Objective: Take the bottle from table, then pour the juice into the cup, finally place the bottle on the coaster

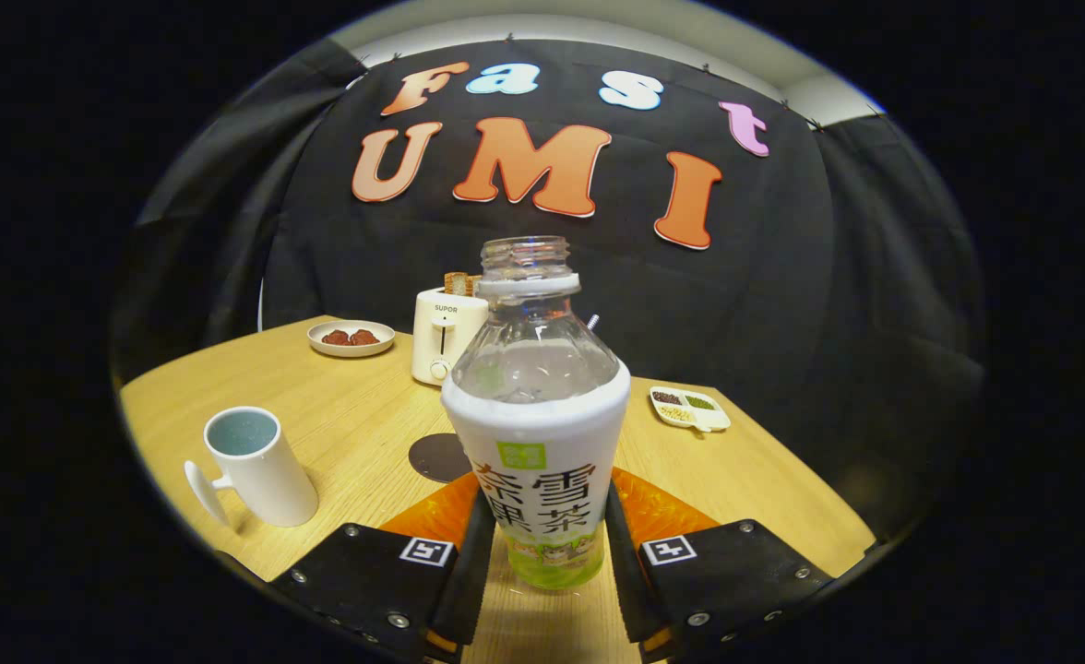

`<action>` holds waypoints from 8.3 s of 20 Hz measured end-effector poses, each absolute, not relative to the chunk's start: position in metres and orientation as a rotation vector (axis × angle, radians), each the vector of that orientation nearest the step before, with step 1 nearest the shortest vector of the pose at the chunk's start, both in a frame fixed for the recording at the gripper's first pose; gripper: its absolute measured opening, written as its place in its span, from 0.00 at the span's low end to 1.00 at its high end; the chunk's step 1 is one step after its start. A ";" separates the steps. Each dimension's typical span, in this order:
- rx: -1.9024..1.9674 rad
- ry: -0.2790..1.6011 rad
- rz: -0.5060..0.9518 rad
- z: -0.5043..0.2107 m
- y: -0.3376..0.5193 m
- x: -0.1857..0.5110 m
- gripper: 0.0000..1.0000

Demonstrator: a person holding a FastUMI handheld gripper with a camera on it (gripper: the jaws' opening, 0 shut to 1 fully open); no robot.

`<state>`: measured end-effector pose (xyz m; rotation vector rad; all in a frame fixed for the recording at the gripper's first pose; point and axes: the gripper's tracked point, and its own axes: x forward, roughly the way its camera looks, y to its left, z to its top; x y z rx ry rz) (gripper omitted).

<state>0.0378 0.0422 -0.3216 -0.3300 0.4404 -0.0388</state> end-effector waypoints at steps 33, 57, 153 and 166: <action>-1.398 0.141 0.102 -0.304 0.128 0.052 0.60; -1.702 0.090 0.107 -0.311 0.136 0.061 0.60; -2.154 -0.266 0.142 -0.226 0.192 0.091 0.59; -2.206 -0.258 0.178 -0.236 0.196 0.091 0.59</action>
